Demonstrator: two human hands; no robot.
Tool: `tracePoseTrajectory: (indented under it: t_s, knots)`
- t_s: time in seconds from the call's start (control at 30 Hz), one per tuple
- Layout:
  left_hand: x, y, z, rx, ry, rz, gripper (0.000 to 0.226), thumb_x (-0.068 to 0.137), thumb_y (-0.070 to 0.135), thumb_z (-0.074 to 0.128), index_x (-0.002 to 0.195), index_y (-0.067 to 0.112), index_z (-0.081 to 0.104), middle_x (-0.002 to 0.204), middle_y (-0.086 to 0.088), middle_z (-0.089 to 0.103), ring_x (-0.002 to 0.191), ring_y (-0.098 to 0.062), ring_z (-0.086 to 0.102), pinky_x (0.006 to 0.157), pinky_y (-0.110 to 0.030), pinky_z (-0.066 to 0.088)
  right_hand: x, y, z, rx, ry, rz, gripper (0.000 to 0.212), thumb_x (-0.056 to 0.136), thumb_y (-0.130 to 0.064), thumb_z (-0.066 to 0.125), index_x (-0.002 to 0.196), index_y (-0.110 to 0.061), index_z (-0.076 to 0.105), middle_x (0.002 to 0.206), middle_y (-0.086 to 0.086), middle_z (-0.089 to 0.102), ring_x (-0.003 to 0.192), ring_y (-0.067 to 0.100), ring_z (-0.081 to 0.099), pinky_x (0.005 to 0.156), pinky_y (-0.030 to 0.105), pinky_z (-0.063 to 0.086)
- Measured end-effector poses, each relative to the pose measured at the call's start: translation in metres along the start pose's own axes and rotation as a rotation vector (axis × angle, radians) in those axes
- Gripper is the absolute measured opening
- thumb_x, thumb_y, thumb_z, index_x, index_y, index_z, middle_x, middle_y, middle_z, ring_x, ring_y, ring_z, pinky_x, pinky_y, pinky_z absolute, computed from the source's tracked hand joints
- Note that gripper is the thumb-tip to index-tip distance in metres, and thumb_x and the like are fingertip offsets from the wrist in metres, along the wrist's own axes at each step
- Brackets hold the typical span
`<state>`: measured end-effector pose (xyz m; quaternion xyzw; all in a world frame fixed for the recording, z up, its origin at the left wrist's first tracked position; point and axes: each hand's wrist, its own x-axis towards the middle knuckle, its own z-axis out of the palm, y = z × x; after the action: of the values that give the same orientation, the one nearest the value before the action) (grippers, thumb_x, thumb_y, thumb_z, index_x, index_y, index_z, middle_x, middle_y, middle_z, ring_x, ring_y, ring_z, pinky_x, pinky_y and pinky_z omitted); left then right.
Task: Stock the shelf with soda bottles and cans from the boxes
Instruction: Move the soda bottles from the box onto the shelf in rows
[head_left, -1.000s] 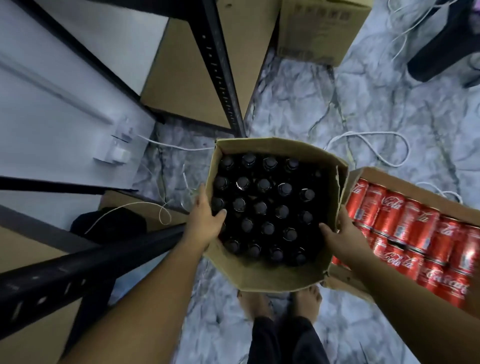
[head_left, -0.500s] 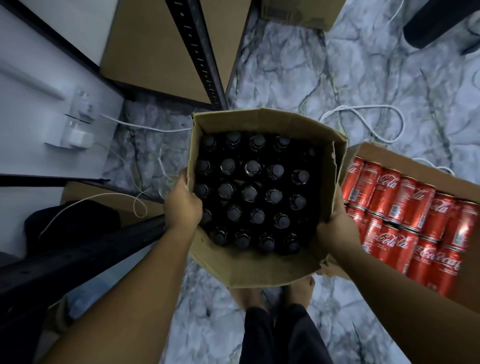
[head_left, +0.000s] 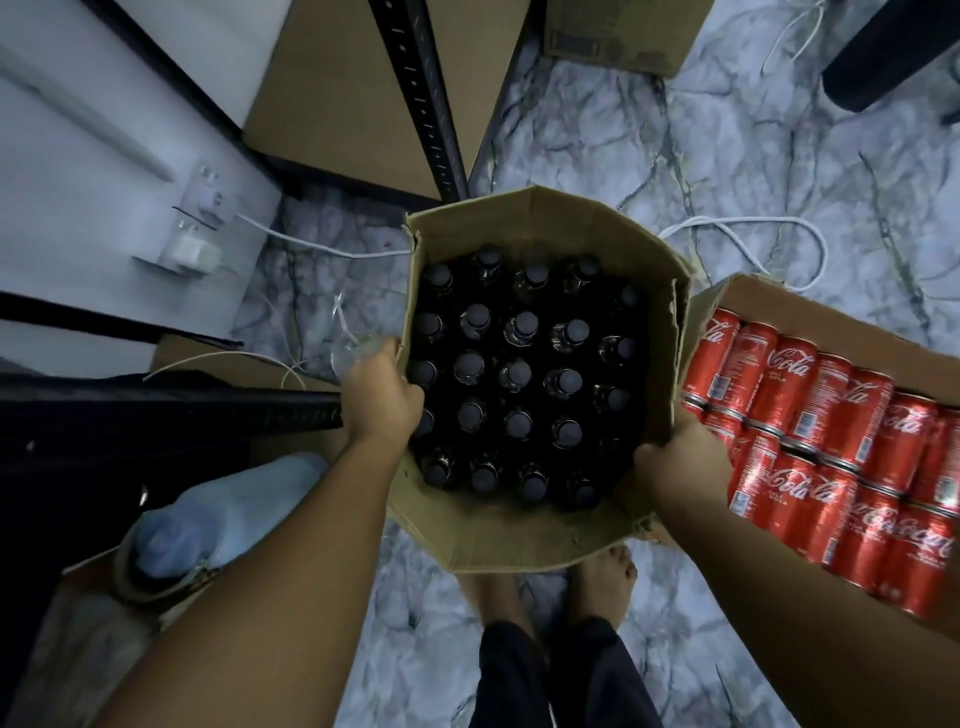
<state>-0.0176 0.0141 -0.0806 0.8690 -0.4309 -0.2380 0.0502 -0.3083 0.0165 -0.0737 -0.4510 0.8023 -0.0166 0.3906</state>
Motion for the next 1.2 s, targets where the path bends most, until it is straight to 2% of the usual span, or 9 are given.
tracePoseTrajectory:
  t_s: [0.07,0.13,0.23,0.33,0.47,0.7,0.93,1.1,1.2]
  knots:
    - [-0.011,-0.004,0.000,-0.006,-0.004,-0.010,0.045,0.088,-0.001,0.057,0.132,0.010,0.059,0.101,-0.021,0.065,0.098,-0.043,0.061,0.073,-0.034,0.041,-0.004,0.000,0.001,-0.017,0.007,0.043,0.035,0.086,0.000,0.065,0.120,-0.006,0.062,0.097,0.013,0.063,0.089,0.037,0.064,0.080,0.052,0.059]
    - [-0.022,-0.011,0.001,-0.007,-0.017,-0.016,0.049,0.089,0.001,0.058,0.137,0.012,0.057,0.102,-0.023,0.067,0.100,-0.044,0.062,0.077,-0.038,0.047,-0.011,0.002,0.002,-0.018,-0.003,0.054,0.028,0.086,-0.001,0.066,0.114,-0.004,0.063,0.095,0.013,0.062,0.088,0.036,0.063,0.081,0.050,0.059]
    - [-0.034,-0.029,0.005,-0.015,-0.033,-0.020,0.052,0.090,0.005,0.059,0.140,0.012,0.055,0.105,-0.025,0.069,0.101,-0.045,0.063,0.079,-0.039,0.049,-0.022,0.007,0.003,-0.013,0.003,0.019,0.028,0.087,0.000,0.066,0.114,-0.005,0.064,0.091,0.009,0.057,0.087,0.033,0.059,0.080,0.045,0.056]
    - [-0.048,-0.047,0.010,-0.027,-0.015,0.013,0.042,0.086,0.006,0.061,0.128,0.013,0.061,0.097,-0.020,0.072,0.095,-0.043,0.065,0.077,-0.038,0.049,-0.036,0.019,0.008,-0.021,0.006,-0.029,0.029,0.086,0.001,0.065,0.114,-0.006,0.064,0.088,0.006,0.056,0.088,0.032,0.060,0.083,0.050,0.057]
    - [-0.064,-0.068,0.016,-0.036,-0.008,0.053,0.046,0.084,0.006,0.061,0.129,0.016,0.062,0.095,-0.020,0.071,0.093,-0.044,0.064,0.078,-0.043,0.054,-0.055,0.036,0.016,-0.037,-0.006,-0.003,0.026,0.087,-0.002,0.066,0.112,-0.006,0.062,0.088,0.006,0.057,0.089,0.033,0.063,0.082,0.049,0.059]
    - [-0.112,-0.109,0.027,-0.073,-0.023,0.049,0.031,0.086,0.004,0.062,0.116,0.005,0.065,0.096,-0.026,0.070,0.093,-0.048,0.063,0.073,-0.044,0.050,-0.096,0.074,0.030,-0.092,-0.019,0.036,0.029,0.084,-0.004,0.064,0.113,-0.005,0.062,0.101,0.016,0.065,0.091,0.037,0.064,0.082,0.049,0.059]
    - [-0.193,-0.133,0.041,-0.074,0.008,-0.088,0.036,0.085,0.003,0.064,0.120,0.001,0.062,0.094,-0.029,0.067,0.092,-0.048,0.061,0.068,-0.037,0.037,-0.114,0.111,0.024,-0.158,-0.158,-0.080,0.035,0.081,0.000,0.058,0.109,-0.019,0.064,0.093,0.008,0.067,0.092,0.034,0.067,0.083,0.054,0.059]
    - [-0.259,-0.155,0.065,-0.118,0.028,-0.237,0.050,0.082,0.005,0.066,0.132,0.002,0.059,0.101,-0.027,0.070,0.096,-0.047,0.064,0.073,-0.045,0.050,-0.115,0.118,0.011,-0.325,-0.228,-0.232,0.035,0.079,0.002,0.055,0.092,-0.030,0.062,0.084,0.005,0.066,0.083,0.032,0.067,0.078,0.052,0.060]
    - [-0.295,-0.169,0.078,-0.245,0.088,-0.333,0.032,0.077,-0.002,0.063,0.109,0.000,0.064,0.084,-0.023,0.067,0.082,-0.043,0.064,0.061,-0.036,0.041,-0.116,0.114,0.007,-0.495,-0.220,-0.421,0.022,0.078,0.002,0.057,0.082,-0.020,0.059,0.070,0.004,0.058,0.074,0.035,0.061,0.067,0.040,0.050]
